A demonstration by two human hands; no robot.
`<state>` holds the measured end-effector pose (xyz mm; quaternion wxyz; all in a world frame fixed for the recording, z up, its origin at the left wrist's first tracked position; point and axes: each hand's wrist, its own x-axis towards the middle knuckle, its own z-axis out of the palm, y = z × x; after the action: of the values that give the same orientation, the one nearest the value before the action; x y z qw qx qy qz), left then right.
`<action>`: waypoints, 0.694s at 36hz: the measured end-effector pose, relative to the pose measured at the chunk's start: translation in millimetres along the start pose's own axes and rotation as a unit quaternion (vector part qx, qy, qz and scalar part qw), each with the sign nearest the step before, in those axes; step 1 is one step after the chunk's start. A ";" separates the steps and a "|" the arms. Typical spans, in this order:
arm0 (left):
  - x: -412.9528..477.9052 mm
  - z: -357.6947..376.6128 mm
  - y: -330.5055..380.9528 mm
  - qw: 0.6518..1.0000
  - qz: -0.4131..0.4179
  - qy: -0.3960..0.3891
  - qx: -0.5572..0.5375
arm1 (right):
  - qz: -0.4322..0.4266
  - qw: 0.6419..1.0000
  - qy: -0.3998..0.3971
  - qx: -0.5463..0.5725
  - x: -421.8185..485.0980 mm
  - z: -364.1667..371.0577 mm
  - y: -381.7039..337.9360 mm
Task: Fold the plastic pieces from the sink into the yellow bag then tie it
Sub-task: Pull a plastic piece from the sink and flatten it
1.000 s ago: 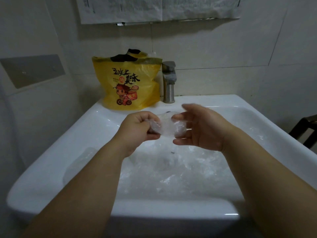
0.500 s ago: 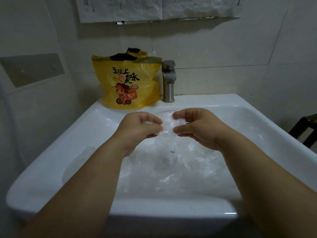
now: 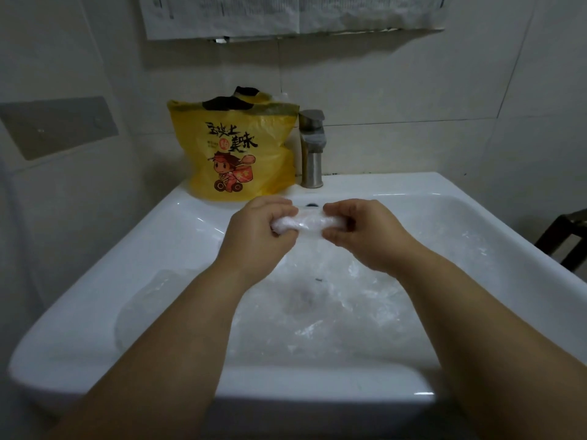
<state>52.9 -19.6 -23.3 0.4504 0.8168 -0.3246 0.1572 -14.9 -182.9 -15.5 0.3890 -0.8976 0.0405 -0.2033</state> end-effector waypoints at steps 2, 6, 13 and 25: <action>-0.1 -1.0 -0.4 1.000 0.009 -0.001 0.017 | -0.014 0.999 0.006 -0.035 0.0 0.6 0.0; -0.1 -4.7 -1.2 0.999 -0.013 -0.043 -0.008 | -0.042 0.995 0.009 -0.094 0.6 -2.0 1.8; 3.6 -16.4 3.3 0.951 -0.148 -0.117 -0.245 | -0.042 0.999 -0.007 -0.014 -1.3 -10.1 -2.5; 11.6 -11.6 13.1 0.852 -0.213 0.030 -0.477 | 0.074 0.938 -0.057 0.335 -3.2 -2.2 -15.1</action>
<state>53.2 -19.4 -2.3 0.8164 0.5460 -0.1638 -0.0926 -19.9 -173.2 -4.5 0.6827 -0.7199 0.0145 -0.1245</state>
